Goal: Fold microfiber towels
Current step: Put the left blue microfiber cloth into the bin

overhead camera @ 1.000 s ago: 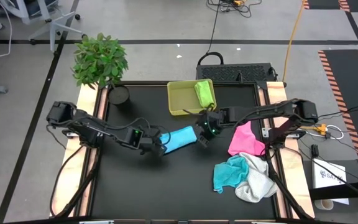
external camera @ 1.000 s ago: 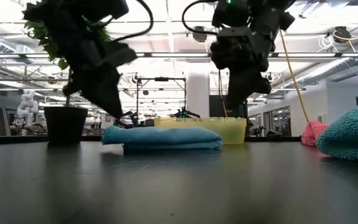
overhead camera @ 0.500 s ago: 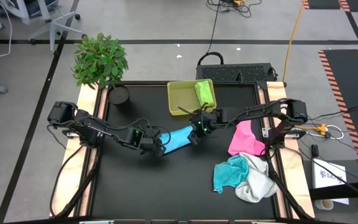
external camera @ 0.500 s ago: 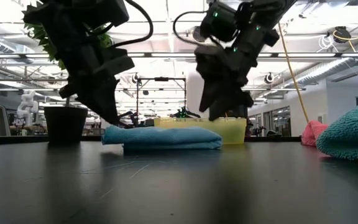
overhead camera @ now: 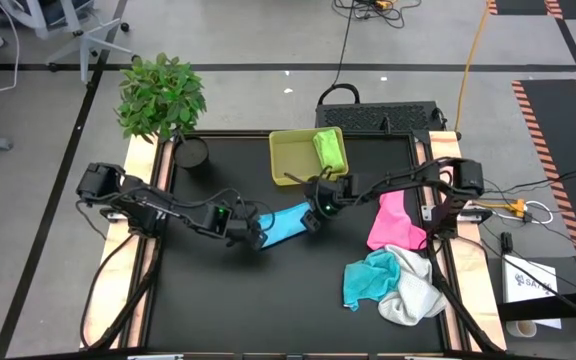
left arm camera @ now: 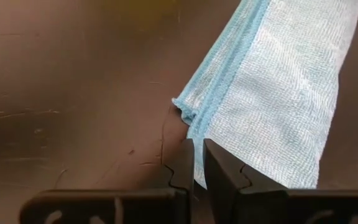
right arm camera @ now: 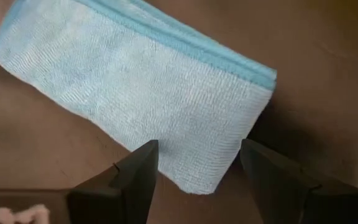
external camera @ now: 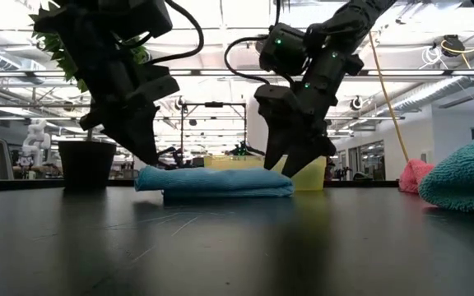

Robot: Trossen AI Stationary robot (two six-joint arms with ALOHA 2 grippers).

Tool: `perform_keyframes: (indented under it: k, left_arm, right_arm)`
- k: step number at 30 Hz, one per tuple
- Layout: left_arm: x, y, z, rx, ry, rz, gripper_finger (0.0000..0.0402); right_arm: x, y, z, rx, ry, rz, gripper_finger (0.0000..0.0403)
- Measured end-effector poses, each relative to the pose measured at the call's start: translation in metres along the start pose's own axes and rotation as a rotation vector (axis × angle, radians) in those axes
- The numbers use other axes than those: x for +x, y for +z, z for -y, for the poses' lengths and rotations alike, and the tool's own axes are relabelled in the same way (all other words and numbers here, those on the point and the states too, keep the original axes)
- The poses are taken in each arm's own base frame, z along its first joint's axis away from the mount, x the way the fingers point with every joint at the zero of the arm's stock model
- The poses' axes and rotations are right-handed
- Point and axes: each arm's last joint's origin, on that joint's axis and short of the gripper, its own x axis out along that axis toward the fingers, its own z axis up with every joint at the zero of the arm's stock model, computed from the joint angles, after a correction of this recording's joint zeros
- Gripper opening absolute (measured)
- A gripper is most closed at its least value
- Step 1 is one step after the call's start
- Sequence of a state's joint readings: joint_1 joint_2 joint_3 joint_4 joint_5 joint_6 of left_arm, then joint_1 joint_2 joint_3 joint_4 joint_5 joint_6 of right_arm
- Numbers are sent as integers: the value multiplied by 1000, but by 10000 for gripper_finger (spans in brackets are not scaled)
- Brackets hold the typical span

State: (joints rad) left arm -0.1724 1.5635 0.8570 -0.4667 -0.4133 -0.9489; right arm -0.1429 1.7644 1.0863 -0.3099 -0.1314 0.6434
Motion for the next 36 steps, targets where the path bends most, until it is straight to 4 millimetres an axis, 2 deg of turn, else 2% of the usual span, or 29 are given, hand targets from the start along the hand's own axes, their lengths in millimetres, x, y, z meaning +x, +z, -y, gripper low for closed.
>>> perform_keyframes:
  k: [11,15,25,36]
  left_arm:
    - [3,6,-4,-25,10,10,35]
    - [4,6,-4,-23,17,13,35]
    - [23,1,3,-17,23,-4,35]
    - [49,-12,5,-6,62,-84,35]
  right_arm:
    - [-1,3,4,10,-7,7,222]
    - [5,0,7,24,19,45,222]
    - [17,-17,24,104,46,72,222]
    - [19,-16,23,115,76,103,222]
